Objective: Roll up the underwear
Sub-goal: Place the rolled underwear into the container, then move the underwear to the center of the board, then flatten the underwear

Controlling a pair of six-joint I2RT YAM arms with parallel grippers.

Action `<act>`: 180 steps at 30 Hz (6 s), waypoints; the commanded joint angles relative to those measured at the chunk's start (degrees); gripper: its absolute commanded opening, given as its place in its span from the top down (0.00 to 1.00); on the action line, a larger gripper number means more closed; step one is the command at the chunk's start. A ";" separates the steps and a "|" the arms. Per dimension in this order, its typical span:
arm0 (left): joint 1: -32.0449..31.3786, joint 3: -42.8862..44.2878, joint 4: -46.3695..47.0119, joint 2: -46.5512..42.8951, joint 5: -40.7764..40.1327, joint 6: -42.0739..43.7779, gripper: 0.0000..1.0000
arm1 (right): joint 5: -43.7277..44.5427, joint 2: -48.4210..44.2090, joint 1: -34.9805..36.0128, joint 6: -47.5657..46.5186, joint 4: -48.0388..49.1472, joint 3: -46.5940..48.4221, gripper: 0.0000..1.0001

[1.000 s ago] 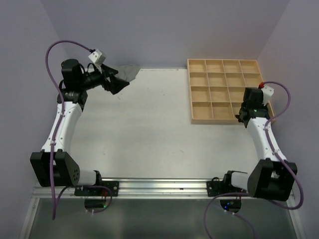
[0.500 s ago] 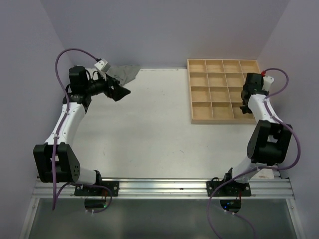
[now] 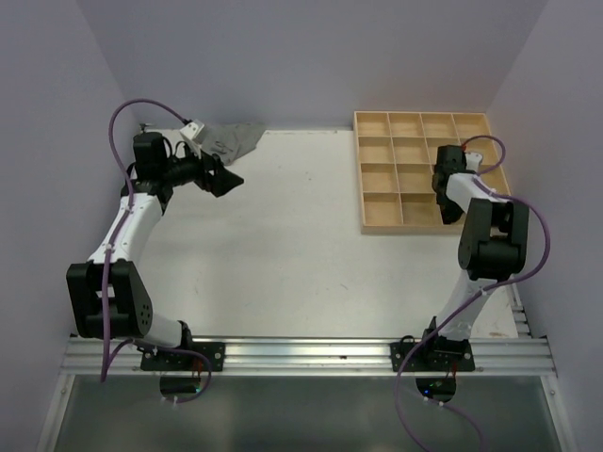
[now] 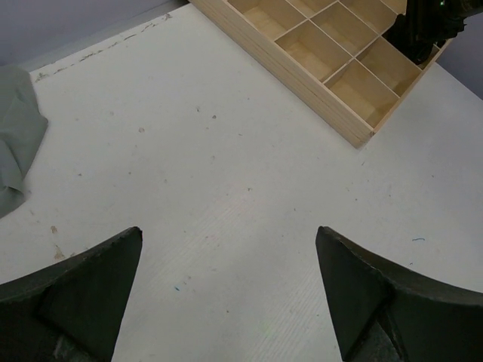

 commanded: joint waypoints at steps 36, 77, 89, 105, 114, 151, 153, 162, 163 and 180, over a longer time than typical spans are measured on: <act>1.98 4.68 -8.09 0.70 2.62 5.37 0.00 | -23.69 -1.74 -6.49 -1.66 5.12 -2.35 0.27; -6.19 43.47 -23.01 54.86 -33.26 23.73 0.76 | -25.87 -22.75 18.30 -2.98 -1.56 -0.67 0.13; -6.98 -0.75 -49.98 22.87 -16.47 63.35 0.86 | -39.94 -27.15 21.89 -0.87 -1.74 -6.39 0.30; 15.70 -0.50 -36.94 11.85 -5.02 42.39 0.57 | -41.09 -0.89 42.46 1.51 3.71 9.86 0.57; 15.17 -2.78 -28.67 17.48 -6.69 35.26 0.51 | -39.95 16.95 48.88 4.58 4.68 22.61 0.51; 7.61 21.65 -30.24 14.50 0.84 31.91 1.00 | -45.83 8.74 43.70 -5.69 1.25 36.59 1.00; 7.70 20.25 -33.82 10.65 3.05 37.43 1.00 | -48.29 5.65 43.79 -7.19 3.52 32.76 1.00; 9.01 -8.04 -45.27 -13.07 1.39 67.59 0.53 | -53.23 -17.63 44.31 -11.60 9.32 3.44 0.49; 9.97 -9.80 -44.84 -14.58 1.65 67.69 0.50 | -52.35 -20.09 44.31 -10.72 11.25 0.15 0.35; 7.27 -11.14 -22.27 1.37 -7.91 35.80 0.37 | -39.53 -6.77 44.49 -2.90 7.05 2.90 0.47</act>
